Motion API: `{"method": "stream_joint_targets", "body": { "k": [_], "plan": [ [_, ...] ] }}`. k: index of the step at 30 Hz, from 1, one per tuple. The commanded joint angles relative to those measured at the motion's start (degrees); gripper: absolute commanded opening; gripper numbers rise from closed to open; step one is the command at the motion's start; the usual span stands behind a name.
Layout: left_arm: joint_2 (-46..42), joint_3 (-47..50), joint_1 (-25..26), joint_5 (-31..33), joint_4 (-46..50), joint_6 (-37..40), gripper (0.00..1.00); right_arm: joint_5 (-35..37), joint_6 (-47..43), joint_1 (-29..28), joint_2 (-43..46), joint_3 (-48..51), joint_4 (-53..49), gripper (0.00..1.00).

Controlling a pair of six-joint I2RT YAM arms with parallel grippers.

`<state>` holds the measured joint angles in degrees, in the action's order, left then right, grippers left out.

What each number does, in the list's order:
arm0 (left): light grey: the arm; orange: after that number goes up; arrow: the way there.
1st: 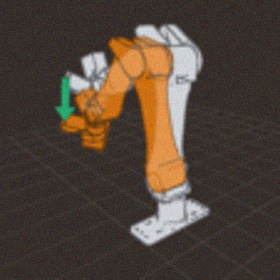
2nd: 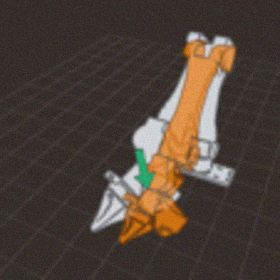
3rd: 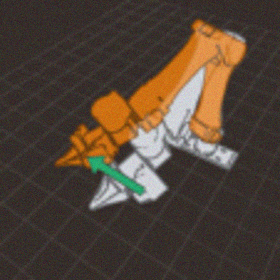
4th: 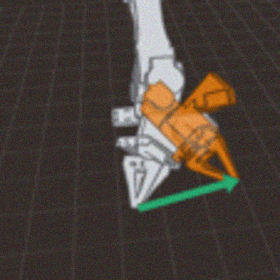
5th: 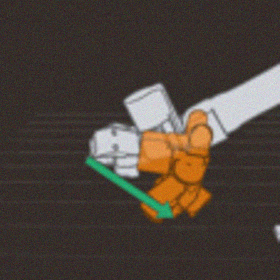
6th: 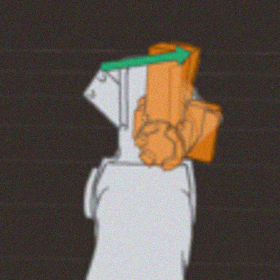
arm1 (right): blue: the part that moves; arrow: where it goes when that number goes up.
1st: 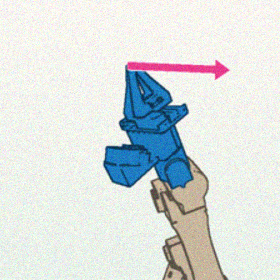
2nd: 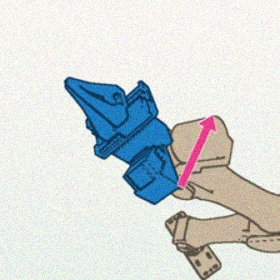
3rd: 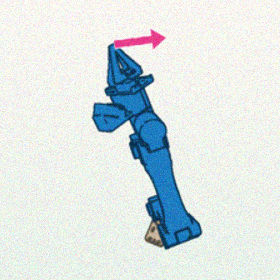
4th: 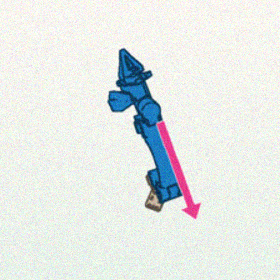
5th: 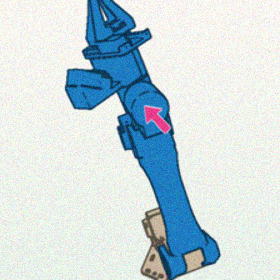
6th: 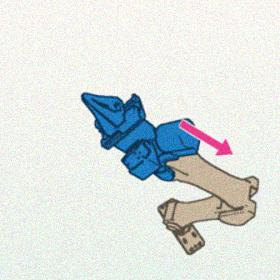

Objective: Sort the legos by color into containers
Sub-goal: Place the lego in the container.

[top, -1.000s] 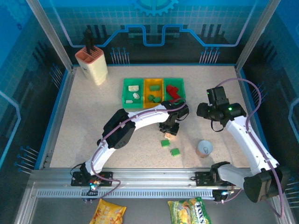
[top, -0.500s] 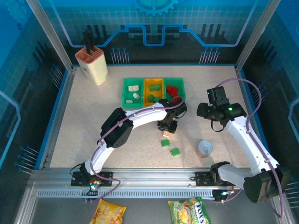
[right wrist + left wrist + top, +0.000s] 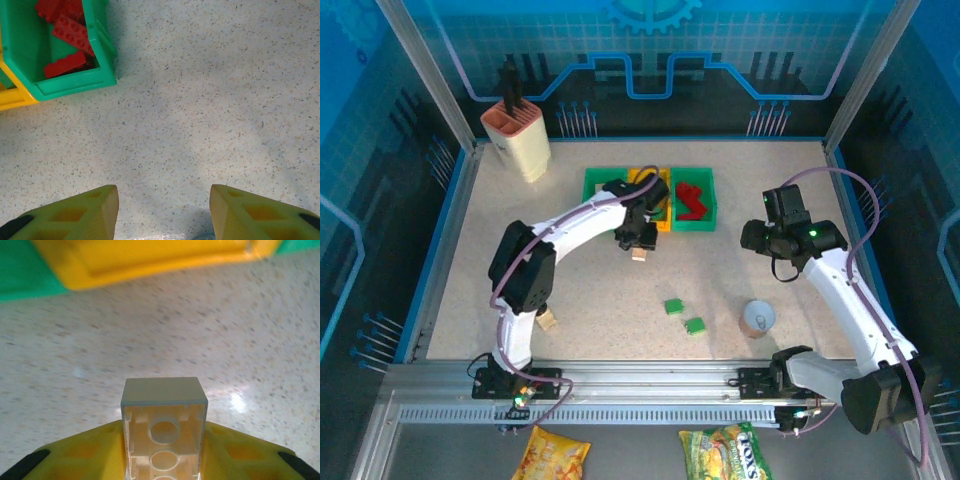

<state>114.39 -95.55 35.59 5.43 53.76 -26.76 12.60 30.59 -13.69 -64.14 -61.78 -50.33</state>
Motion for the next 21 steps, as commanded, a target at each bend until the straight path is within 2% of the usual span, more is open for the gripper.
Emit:
{"method": "stream_joint_targets", "body": {
  "k": [1, 11, 21],
  "plan": [
    [-3.18, 0.57, -3.52, 1.43, 1.3, 2.94, 0.4, -0.82, 0.27, 0.57, -0.26, -2.03, -1.35, 0.52],
    [-0.74, -5.87, -13.22, 4.91, 3.3, 7.09, 0.39, -0.28, -0.18, 0.52, -0.17, -2.91, -1.97, 0.52],
    [6.84, -15.9, -17.72, 5.71, 4.55, 8.92, 0.4, 0.23, -0.18, 0.57, 0.26, -3.0, -2.41, 0.52]
  ]
}}
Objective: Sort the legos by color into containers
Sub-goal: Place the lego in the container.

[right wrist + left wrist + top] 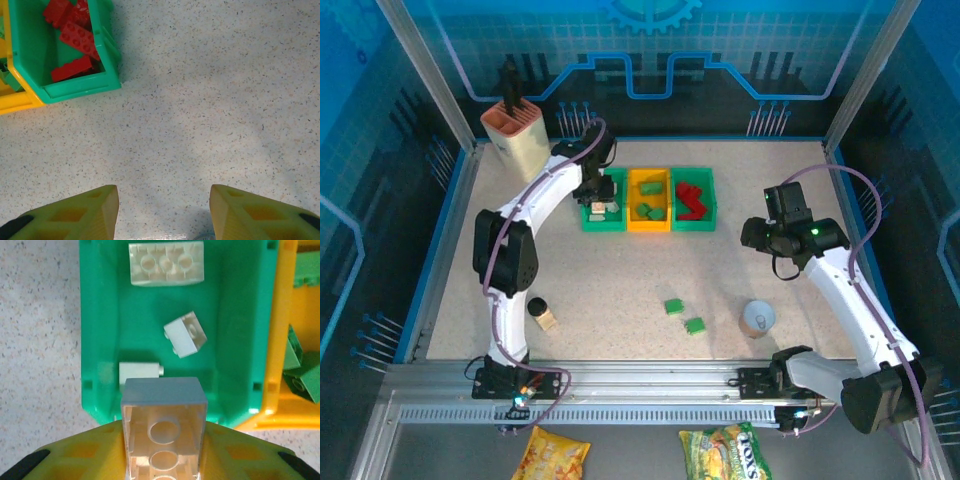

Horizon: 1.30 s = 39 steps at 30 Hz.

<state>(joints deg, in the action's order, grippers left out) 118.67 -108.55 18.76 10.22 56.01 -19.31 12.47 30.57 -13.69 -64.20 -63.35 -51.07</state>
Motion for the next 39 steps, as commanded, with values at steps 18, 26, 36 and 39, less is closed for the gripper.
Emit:
{"method": "stream_joint_targets", "body": {
  "k": [18, 26, 36, 39],
  "plan": [
    [13.41, -8.77, -2.42, -0.59, 0.84, 0.85, 0.4, 1.37, -0.16, 0.6, 1.67, -0.85, -2.72, 0.52],
    [15.1, -9.54, -2.5, -1.77, 0.41, 0.67, 0.43, 1.33, -0.06, 0.62, 1.89, -0.72, -2.85, 0.52],
    [12.48, -9.22, -2.41, -3.22, 0.28, -0.13, 0.49, 1.35, -0.06, 0.6, 2.2, -0.72, -2.81, 0.52],
    [10.98, -8.72, -2.36, -3.87, 0.4, -0.38, 0.49, 1.27, -0.02, 0.65, 2.33, -0.59, -2.83, 0.52]
  ]
}}
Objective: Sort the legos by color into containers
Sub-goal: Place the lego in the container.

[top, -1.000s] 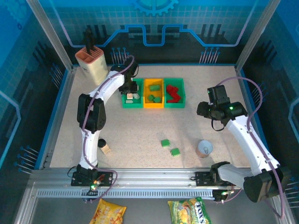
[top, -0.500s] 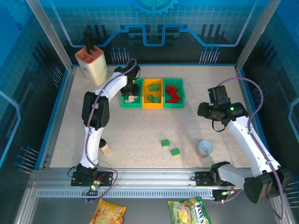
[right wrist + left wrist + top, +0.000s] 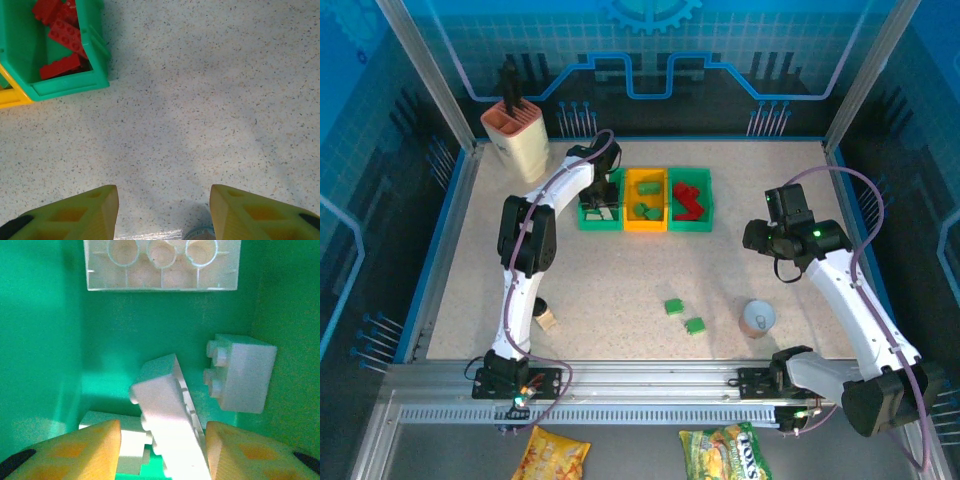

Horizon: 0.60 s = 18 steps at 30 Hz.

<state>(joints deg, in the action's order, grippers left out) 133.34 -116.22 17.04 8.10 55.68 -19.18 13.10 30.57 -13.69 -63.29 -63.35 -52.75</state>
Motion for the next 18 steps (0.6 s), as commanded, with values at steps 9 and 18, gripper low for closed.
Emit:
{"method": "stream_joint_targets", "body": {
  "k": [9, 18],
  "plan": [
    [-9.21, 2.25, 0.56, -2.63, 1.18, -0.99, 0.49, -1.46, -0.18, 0.67, 1.09, 0.2, -0.51, 0.52],
    [-19.65, 16.72, 3.9, -2.91, -2.38, -3.01, 0.49, -3.89, -0.03, -0.82, -0.06, 1.3, -0.42, 0.52]
  ]
}}
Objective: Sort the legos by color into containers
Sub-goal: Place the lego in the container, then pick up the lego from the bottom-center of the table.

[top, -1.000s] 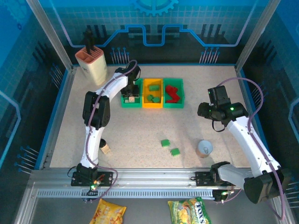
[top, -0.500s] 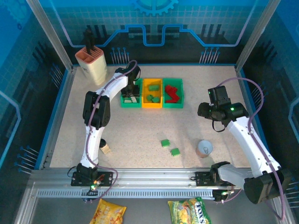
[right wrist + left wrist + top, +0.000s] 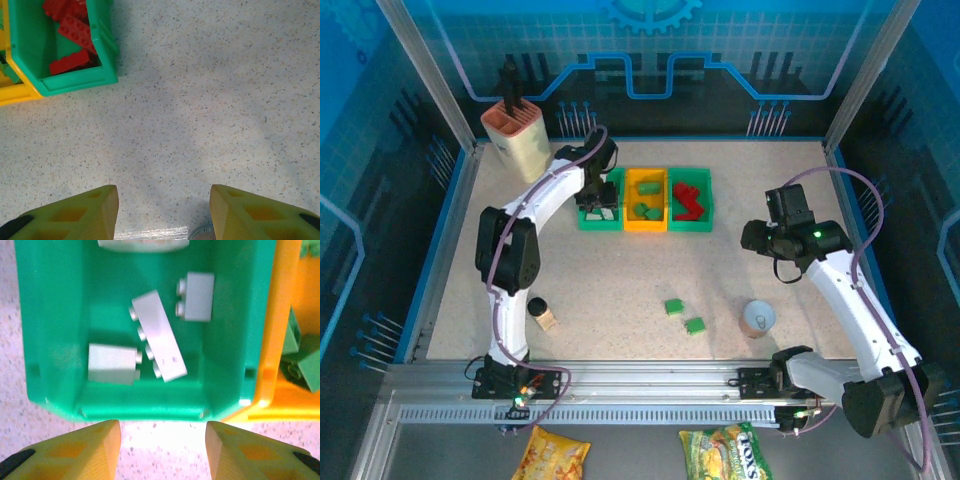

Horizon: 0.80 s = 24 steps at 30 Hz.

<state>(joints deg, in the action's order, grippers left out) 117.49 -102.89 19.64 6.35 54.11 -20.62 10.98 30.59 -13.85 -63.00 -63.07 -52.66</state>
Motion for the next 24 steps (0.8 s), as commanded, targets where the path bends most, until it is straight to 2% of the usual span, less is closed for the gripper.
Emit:
{"method": "stream_joint_targets", "body": {
  "k": [1, 6, 11, 24],
  "plan": [
    [-5.04, 5.16, 1.63, -1.28, -1.22, -1.81, 0.49, -2.33, -0.23, -0.93, -0.4, 1.09, -0.63, 0.52],
    [-11.14, 13.02, 1.98, -2.89, -3.38, -2.76, 0.49, -3.32, 0.27, -4.31, -1.39, 1.62, -1.46, 0.52],
    [-17.01, 19.11, 0.8, -3.34, -3.4, -1.91, 0.5, -1.78, 3.54, -10.76, -2.95, 2.64, -1.79, 0.52],
    [-30.46, 31.17, -9.68, -6.04, -2.48, 4.82, 0.52, -0.98, 15.1, -29.77, -17.12, 3.44, 2.6, 0.53]
  ]
}}
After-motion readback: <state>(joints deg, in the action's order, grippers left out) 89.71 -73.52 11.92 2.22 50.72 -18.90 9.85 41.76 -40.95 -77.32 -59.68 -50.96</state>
